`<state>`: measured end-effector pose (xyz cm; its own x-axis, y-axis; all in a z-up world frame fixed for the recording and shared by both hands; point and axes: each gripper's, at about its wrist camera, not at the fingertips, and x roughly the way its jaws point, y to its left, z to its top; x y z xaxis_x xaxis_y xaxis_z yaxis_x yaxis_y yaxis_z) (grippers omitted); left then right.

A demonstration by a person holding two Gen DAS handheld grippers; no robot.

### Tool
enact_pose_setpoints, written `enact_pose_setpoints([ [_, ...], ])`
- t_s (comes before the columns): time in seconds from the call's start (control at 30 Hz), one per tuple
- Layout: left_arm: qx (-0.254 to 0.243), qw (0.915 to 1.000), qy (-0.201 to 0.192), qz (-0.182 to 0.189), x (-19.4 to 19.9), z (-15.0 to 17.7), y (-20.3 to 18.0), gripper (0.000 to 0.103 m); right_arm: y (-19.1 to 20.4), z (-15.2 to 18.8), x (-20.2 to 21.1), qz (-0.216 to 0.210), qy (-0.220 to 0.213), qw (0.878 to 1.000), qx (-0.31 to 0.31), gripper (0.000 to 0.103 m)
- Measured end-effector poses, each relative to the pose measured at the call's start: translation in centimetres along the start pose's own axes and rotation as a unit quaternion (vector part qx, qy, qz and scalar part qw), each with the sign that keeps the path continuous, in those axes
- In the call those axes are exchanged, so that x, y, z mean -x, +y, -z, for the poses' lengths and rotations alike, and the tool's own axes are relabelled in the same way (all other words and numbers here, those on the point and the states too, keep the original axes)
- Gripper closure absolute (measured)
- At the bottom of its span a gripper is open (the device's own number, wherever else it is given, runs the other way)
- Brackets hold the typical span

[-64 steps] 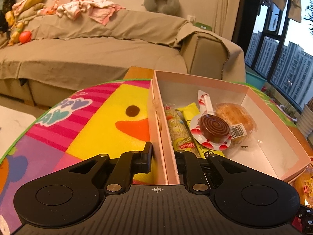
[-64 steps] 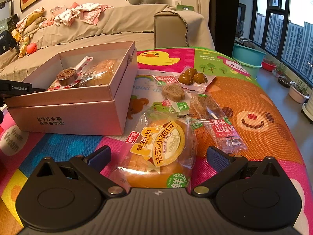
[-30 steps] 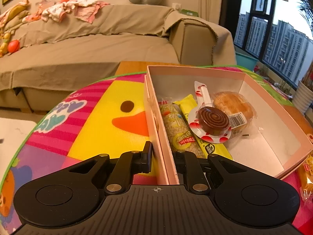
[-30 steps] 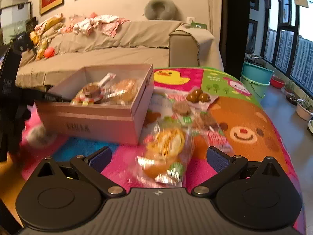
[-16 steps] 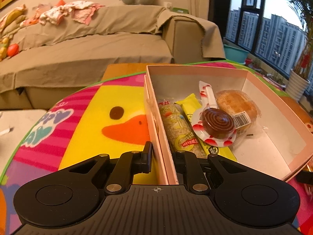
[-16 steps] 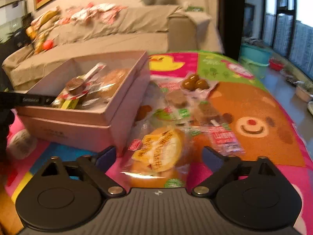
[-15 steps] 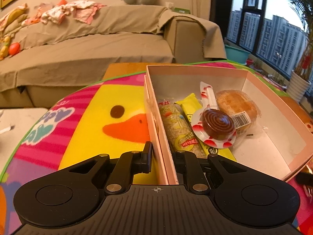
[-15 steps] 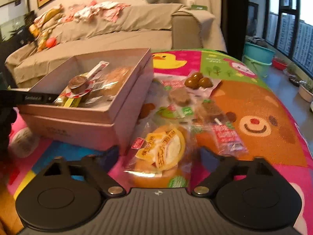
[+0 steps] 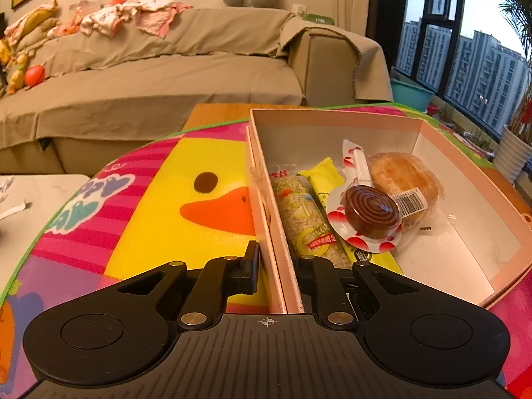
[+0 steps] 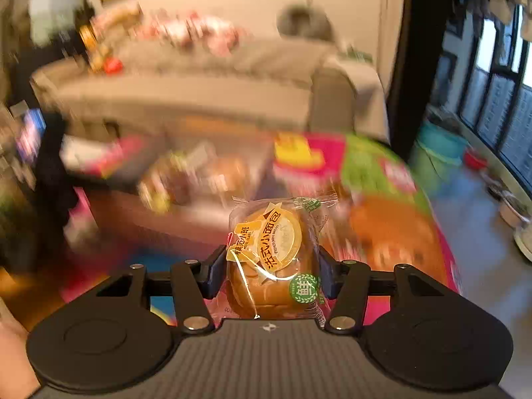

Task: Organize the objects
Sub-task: 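Carry the cake packet over the pink box and open the right gripper, then grasp the red hawthorn stick packet with the right gripper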

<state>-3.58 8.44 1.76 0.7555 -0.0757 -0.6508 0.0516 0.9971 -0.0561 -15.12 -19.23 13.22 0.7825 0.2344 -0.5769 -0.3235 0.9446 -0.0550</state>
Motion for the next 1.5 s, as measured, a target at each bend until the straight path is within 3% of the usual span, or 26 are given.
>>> enact_pose_setpoints([
  [0.17, 0.003, 1.0000, 0.002, -0.001, 0.1, 0.1, 0.1, 0.088, -0.2, -6.0, 1.3, -0.057, -0.084, 0.993, -0.060, 0.049],
  [0.33, 0.003, 1.0000, 0.002, 0.001, 0.2, 0.2, 0.1, 0.088, 2.9, -10.8, 1.7, -0.101, -0.131, 0.986, -0.038, 0.049],
  [0.47, 0.002, 1.0000, -0.001, 0.002, 0.3, 0.3, 0.2, 0.088, 3.3, -10.9, -0.8, -0.094, -0.090, 0.991, -0.042, 0.049],
  [0.57, 0.003, 1.0000, -0.007, 0.003, 0.3, 0.4, 0.2, 0.088, 2.6, -9.1, -3.8, -0.088, -0.038, 0.994, -0.051, 0.049],
  [0.73, 0.004, 0.9999, -0.010, 0.001, 0.3, 0.4, 0.2, 0.087, 2.0, -6.5, -7.9, -0.095, -0.004, 0.992, -0.080, 0.048],
  [0.77, 0.004, 0.9999, -0.010, 0.002, 0.3, 0.4, 0.2, 0.087, 1.8, -6.3, -8.7, -0.100, 0.000, 0.991, -0.085, 0.046],
  [0.8, 0.004, 0.9999, -0.011, 0.003, 0.3, 0.4, 0.1, 0.087, 1.6, -5.9, -9.3, -0.105, 0.006, 0.990, -0.091, 0.035],
  [0.87, 0.003, 0.9999, -0.012, 0.002, 0.3, 0.4, 0.0, 0.087, 0.9, -5.4, -9.7, -0.116, 0.008, 0.987, -0.108, 0.026],
  [0.93, 0.004, 0.9999, -0.012, 0.003, 0.3, 0.4, 0.0, 0.087, 0.0, -5.1, -9.2, -0.119, -0.006, 0.986, -0.116, 0.025],
  [1.17, 0.006, 0.9999, -0.014, 0.006, 0.4, 0.5, 0.2, 0.087, -5.1, -3.3, -6.5, 0.002, -0.050, 0.993, -0.105, 0.020],
  [1.37, 0.007, 0.9998, -0.016, 0.009, 0.4, 0.5, 0.3, 0.087, -11.0, -0.3, -8.3, 0.082, -0.005, 0.979, -0.186, 0.020],
  [1.5, 0.007, 0.9998, -0.016, 0.009, 0.3, 0.5, 0.3, 0.087, -11.5, 1.6, -10.3, 0.080, 0.033, 0.980, -0.179, 0.019],
])
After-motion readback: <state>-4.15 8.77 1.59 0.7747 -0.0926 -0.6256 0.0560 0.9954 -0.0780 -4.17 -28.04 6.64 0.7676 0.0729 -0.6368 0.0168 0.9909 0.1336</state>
